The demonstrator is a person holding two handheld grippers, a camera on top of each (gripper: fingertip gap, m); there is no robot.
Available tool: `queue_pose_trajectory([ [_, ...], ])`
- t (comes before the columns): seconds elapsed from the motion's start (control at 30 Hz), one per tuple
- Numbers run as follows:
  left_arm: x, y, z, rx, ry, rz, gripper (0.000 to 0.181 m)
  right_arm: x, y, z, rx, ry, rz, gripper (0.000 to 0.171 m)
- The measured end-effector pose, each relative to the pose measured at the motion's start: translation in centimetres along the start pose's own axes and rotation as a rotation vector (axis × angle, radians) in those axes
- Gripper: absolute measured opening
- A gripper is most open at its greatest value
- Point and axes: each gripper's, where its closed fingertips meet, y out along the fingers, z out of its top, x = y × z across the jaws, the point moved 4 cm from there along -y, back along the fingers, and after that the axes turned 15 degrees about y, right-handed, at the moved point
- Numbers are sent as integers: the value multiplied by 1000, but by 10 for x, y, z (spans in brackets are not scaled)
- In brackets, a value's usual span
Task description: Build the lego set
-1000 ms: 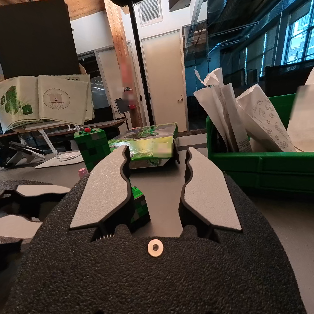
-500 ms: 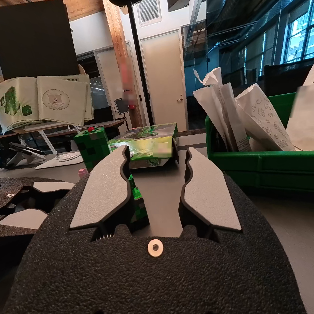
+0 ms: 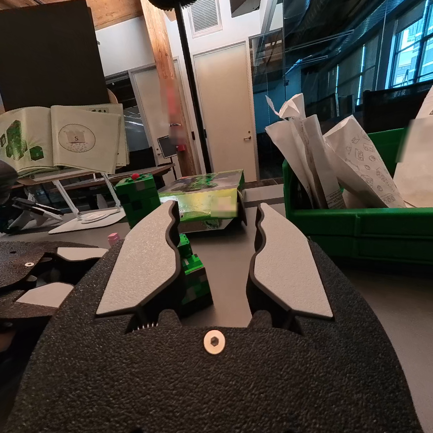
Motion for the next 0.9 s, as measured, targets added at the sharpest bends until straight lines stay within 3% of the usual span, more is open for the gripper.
queue_pose_trajectory([
  [0.43,-4,7,3,2,5,0,75,0,-1,1,6,-19,-7,61],
  [0.57,-7,3,0,8,-1,2,75,-2,2,-2,-18,-115,-17,61],
  [0.7,-15,-18,-6,74,-3,58,74,-4,3,-3,-19,-194,-30,60],
  [0.9,-53,-83,-26,202,111,305,74,1,-2,2,16,-208,-77,59],
])
